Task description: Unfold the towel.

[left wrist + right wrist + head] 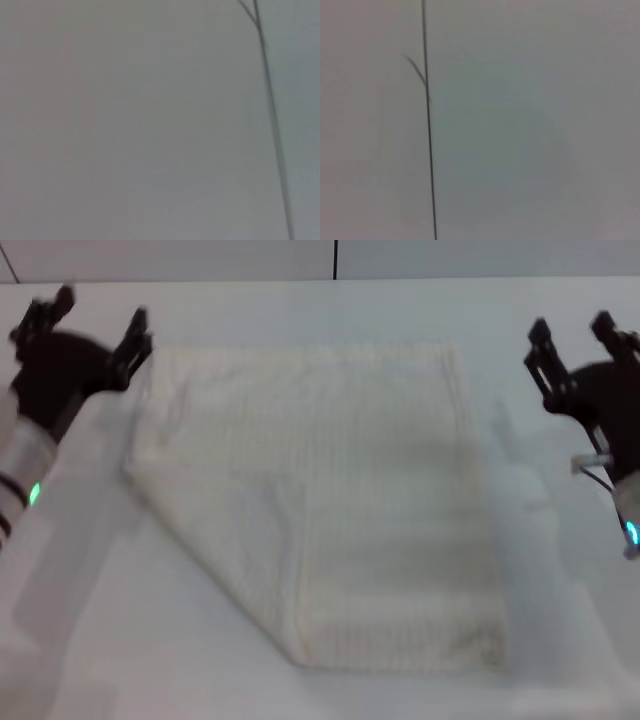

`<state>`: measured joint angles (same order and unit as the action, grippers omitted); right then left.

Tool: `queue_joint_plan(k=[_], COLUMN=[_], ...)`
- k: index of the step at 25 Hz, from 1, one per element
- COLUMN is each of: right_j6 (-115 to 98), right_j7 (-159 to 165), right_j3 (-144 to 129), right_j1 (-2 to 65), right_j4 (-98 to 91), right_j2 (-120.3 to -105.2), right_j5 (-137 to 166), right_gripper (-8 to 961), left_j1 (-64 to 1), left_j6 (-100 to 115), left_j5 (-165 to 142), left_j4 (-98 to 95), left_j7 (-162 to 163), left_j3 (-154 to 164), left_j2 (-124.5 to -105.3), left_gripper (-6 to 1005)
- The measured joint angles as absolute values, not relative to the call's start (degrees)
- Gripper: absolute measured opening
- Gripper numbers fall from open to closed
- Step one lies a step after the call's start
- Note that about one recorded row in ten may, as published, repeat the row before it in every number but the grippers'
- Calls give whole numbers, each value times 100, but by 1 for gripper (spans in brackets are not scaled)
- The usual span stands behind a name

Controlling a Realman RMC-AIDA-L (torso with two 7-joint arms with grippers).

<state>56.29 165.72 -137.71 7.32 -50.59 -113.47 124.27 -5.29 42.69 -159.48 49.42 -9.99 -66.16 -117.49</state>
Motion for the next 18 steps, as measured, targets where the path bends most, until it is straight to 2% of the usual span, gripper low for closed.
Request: queue_joint_plan(k=[1, 2, 4, 6, 8, 9, 12, 13, 14, 15, 16, 17, 18], right_j6=[5134, 4370, 2867, 1099, -451, -1248, -3038, -3490, -3947, -4624, -4844, -4844, -5044], right_j7=[16378, 16009, 15315, 14639, 14272, 14199, 14651, 14885, 15150, 15660, 15863, 15863, 16028], right_j3=[-13563, -13172, -12427, -11458, -10632, -10194, -9193, -8881, -8559, -8130, -8000, -8000, -7895], right_j1=[670, 564, 398, 321, 394, 497, 1147, 1404, 1690, 2230, 2472, 2472, 2754], right_j4=[-5402, -5902, -6694, -7416, -7865, -8037, -8160, -8072, -7971, -7653, -7497, -7497, -7269], right_j2=[-11323, -11330, -11411, -11658, -11877, -11934, -11882, -11884, -11884, -11893, -11895, -11895, -11893], right_j5=[12429, 12429, 12434, 12424, 12409, 12382, 12492, 12698, 12987, 13665, 13926, 13926, 14183], right_gripper=[707, 701, 690, 679, 668, 617, 466, 415, 299, 182, 151, 121, 90], left_j1=[-427, -436, -486, -569, -659, -721, -892, -977, -1076, -1162, -1162, -1196, -1230], left_j6=[3250, 1621, 922, 38, -891, -1408, -2792, -3262, -3780, -4363, -4363, -4624, -4838], left_j5=[-16104, -16464, -16526, -16519, -16512, -16505, -16370, -16222, -15931, -15487, -15487, -15239, -15020], left_j4=[5862, 7192, 7714, 8308, 8763, 9011, 9496, 9609, 9655, 9666, 9666, 9658, 9624], left_j7=[-933, -175, 61, 114, 53, -50, -510, -801, -1259, -1980, -1980, -2370, -2709], left_j3=[-6654, -6586, -6511, -6469, -6489, -6525, -6687, -6836, -7069, -7448, -7448, -7652, -7840], left_j2=[-11595, -11111, -10914, -10752, -10712, -10741, -10925, -11058, -11254, -11549, -11549, -11694, -11804], left_gripper=[784, 784, 784, 784, 783, 783, 783, 783, 783, 783, 783, 783, 783])
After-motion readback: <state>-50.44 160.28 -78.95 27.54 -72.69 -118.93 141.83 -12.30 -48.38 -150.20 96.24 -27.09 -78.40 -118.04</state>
